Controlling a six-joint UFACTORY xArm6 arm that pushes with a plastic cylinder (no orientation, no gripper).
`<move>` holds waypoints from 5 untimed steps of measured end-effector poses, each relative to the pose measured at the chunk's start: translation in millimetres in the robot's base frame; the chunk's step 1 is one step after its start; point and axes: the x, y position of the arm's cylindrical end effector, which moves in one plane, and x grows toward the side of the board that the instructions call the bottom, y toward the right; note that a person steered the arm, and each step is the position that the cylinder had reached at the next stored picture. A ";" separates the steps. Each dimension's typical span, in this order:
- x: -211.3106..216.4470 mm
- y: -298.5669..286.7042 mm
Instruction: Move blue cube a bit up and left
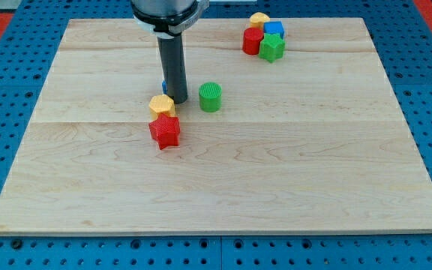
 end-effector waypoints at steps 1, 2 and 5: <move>0.0 -2.6; 0.0 -9.4; 0.0 -11.6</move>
